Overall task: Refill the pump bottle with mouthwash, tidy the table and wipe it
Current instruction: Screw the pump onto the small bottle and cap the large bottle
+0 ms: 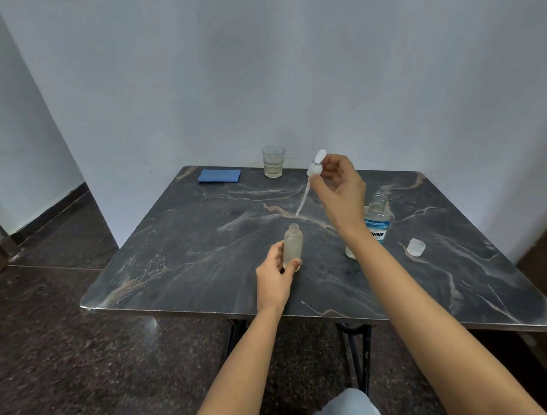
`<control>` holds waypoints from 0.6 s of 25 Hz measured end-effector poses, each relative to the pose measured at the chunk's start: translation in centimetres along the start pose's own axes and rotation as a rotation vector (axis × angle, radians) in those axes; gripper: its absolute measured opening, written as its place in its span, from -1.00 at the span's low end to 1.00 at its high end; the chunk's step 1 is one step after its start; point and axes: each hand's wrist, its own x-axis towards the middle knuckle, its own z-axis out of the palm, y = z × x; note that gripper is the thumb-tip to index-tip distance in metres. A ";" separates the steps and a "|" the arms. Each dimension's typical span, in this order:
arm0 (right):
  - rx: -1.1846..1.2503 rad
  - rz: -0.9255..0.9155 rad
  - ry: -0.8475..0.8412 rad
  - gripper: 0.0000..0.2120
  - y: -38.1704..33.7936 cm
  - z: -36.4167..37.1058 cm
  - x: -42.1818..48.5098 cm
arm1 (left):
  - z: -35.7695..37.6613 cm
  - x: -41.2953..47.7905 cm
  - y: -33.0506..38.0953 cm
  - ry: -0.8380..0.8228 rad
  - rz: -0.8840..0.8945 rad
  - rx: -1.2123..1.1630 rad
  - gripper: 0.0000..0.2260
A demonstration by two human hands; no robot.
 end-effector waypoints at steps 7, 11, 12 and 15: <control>-0.040 0.007 -0.092 -0.77 0.5 0.2 -0.6 | 0.1 0.2 -0.4 0.002 0.003 0.012 -0.63; -0.064 0.002 -0.125 -0.76 1.1 0.4 -1.0 | 0.1 0.2 -0.4 0.003 0.007 0.000 -0.63; -0.072 0.008 -0.135 -0.76 1.4 0.4 -1.1 | 0.1 0.2 -0.4 0.002 0.008 -0.002 -0.63; -0.085 0.049 -0.193 -0.76 2.3 0.7 -1.5 | 0.1 0.2 -0.4 0.000 0.012 -0.011 -0.63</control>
